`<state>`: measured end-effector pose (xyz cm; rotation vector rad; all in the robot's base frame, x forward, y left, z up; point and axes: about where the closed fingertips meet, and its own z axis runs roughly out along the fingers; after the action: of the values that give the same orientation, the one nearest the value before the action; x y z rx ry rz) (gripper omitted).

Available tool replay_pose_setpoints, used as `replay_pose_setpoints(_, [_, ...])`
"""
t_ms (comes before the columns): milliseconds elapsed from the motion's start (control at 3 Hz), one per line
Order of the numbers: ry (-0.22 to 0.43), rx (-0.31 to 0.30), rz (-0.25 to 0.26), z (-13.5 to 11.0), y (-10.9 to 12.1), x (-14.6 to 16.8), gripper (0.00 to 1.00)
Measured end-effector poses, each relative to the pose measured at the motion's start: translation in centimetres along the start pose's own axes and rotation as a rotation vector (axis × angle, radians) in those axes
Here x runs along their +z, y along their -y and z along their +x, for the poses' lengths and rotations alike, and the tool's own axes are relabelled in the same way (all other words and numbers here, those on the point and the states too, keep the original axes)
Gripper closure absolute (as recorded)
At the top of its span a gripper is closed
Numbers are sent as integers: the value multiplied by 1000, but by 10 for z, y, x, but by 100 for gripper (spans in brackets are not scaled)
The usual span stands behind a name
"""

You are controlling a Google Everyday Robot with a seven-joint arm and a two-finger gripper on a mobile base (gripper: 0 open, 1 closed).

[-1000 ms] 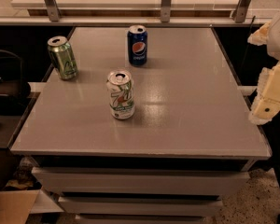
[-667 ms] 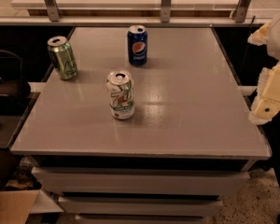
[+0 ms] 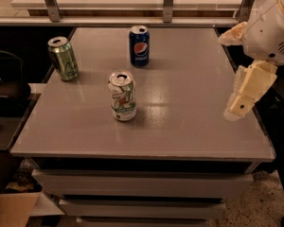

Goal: Knock 7up can over

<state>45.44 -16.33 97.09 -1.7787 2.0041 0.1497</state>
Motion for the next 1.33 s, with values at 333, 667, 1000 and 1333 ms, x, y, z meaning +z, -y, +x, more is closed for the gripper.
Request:
replay_pose_setpoints(333, [159,-60,-55,-38,2,24,0])
replay_pose_setpoints(667, [296,-83,-109,-67,0,51,0])
replay_pose_setpoints(1000, [413,-70,-169,-90,-4,84,0])
replay_pose_setpoints(1333, [534,-31,-233,-103,-5,110,0])
